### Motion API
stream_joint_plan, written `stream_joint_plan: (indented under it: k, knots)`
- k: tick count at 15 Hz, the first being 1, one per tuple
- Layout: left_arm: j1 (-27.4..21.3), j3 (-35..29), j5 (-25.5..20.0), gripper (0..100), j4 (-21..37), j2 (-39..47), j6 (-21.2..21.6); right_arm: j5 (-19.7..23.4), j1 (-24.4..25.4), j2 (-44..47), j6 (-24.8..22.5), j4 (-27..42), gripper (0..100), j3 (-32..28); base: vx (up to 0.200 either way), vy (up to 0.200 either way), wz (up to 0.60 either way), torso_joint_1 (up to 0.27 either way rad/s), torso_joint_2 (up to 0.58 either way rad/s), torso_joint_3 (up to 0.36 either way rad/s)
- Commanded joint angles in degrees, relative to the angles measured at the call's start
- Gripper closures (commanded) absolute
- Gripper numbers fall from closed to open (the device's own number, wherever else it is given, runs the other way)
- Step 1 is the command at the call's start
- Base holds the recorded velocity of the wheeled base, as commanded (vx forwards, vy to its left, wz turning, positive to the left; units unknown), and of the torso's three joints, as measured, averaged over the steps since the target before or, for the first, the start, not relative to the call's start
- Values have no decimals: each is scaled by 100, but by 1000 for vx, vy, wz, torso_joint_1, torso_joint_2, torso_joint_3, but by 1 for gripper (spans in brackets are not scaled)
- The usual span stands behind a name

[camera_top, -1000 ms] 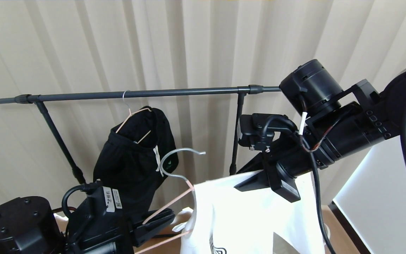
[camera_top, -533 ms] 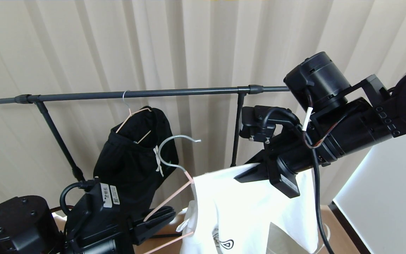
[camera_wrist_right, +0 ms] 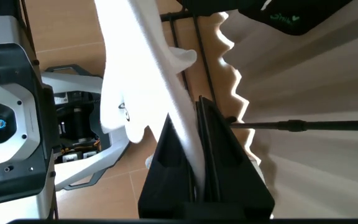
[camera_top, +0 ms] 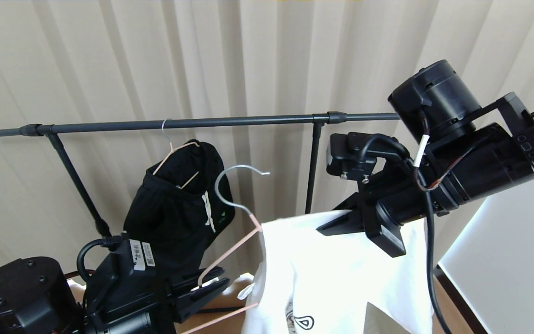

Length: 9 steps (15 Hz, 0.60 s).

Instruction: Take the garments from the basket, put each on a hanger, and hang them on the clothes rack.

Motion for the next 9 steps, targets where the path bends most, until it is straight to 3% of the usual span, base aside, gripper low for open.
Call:
stream_joint_plan:
  k: [1, 5, 9]
  knots:
    - [-10, 4, -3, 0, -10, 85, 10, 30, 87, -202, -10, -12, 100, 166, 0, 0, 0, 0, 0, 0]
    - [122, 4, -12, 0, -133, 94, 1, -41, 60, -439, -10, -21, 100, 307, 0, 0, 0, 0, 0, 0]
    - [518, -32, -99, 0, -362, 103, -148, -586, -54, -492, -10, -250, 100, 280, 0, 0, 0, 0, 0, 0]
